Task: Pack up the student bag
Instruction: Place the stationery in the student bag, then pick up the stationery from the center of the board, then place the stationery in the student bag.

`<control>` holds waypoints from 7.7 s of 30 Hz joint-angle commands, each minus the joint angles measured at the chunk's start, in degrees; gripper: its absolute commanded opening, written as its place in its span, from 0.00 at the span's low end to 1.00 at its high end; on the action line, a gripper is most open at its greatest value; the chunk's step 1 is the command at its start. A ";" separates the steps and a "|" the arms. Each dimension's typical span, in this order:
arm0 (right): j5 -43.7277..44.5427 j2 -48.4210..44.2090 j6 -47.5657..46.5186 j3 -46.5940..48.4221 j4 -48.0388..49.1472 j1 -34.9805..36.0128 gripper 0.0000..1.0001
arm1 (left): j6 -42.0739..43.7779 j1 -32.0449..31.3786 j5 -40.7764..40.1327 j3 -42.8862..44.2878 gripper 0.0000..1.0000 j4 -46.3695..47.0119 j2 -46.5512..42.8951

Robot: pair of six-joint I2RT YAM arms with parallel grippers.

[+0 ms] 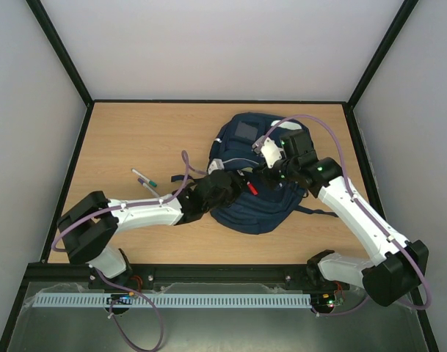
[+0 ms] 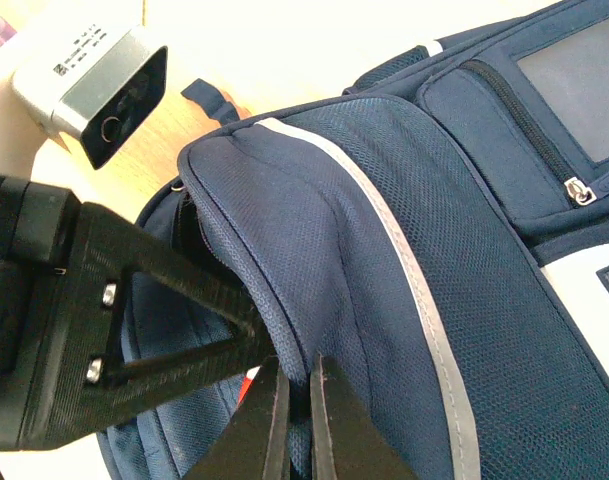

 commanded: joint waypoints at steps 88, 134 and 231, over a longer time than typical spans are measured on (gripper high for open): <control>-16.45 -20.84 2.70 -27.95 22.62 -13.35 0.01 | 35.77 48.96 -6.72 -7.74 0.74 -54.27 -16.73; -16.56 -23.96 0.58 -28.56 22.47 -13.75 0.01 | 32.78 47.79 3.04 -1.25 0.49 -55.34 2.10; -22.75 -12.13 11.35 -13.10 16.92 -13.76 0.01 | 18.26 -2.60 9.56 5.02 0.02 0.11 0.90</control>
